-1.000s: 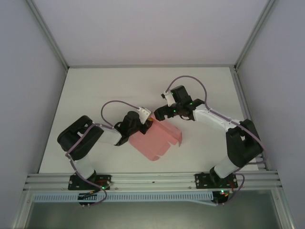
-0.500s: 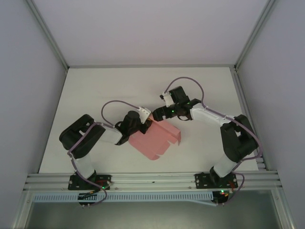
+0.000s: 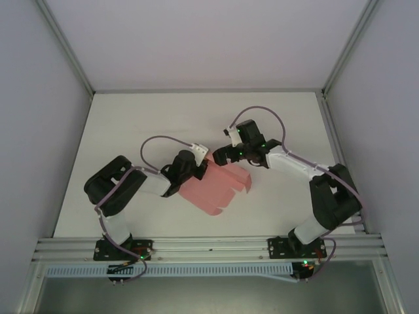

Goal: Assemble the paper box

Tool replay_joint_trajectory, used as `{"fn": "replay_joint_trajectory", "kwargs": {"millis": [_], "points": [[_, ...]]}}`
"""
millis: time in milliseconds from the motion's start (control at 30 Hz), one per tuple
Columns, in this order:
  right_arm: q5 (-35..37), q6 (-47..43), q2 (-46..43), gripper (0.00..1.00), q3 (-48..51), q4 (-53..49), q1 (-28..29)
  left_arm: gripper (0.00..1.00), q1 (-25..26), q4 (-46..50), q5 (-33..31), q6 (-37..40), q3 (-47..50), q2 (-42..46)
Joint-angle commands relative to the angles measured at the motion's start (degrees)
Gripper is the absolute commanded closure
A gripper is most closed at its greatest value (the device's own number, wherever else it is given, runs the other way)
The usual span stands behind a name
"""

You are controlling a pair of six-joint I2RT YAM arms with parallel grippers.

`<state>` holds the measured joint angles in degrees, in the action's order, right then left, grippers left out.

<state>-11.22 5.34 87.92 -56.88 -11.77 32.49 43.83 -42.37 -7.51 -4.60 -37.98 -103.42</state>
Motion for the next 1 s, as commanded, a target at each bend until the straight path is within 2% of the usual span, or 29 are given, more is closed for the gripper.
{"fn": "replay_joint_trajectory", "kwargs": {"millis": [0,133,233,367,633,767,967], "points": [[5.84,-0.49,-8.69,0.00,0.94,5.69,-0.08,1.00,-0.53,0.74,-9.22,-2.87,-1.14,3.40],[13.58,-0.31,-17.82,0.00,2.23,9.39,-0.24,1.00,-0.51,7.32,-15.99,-7.40,-2.80,8.95],[17.27,-1.38,-21.41,0.00,1.38,4.65,-0.48,1.00,-0.49,14.71,-20.70,-10.25,-5.48,11.44],[19.70,0.23,-22.90,0.00,1.08,-2.87,-0.60,1.00,-0.52,18.22,-22.44,-12.81,-6.04,13.82],[16.29,3.90,-27.15,0.00,9.89,0.46,-2.91,1.00,-0.99,23.05,-21.16,-13.69,-7.68,18.08],[11.08,4.66,-28.17,0.00,13.60,3.76,-4.60,1.00,-2.58,25.14,-20.17,-14.65,-8.31,19.01],[9.34,5.03,-24.15,0.00,13.17,5.60,-7.62,1.00,-3.24,19.90,-9.96,-10.75,-5.17,21.25]]}}
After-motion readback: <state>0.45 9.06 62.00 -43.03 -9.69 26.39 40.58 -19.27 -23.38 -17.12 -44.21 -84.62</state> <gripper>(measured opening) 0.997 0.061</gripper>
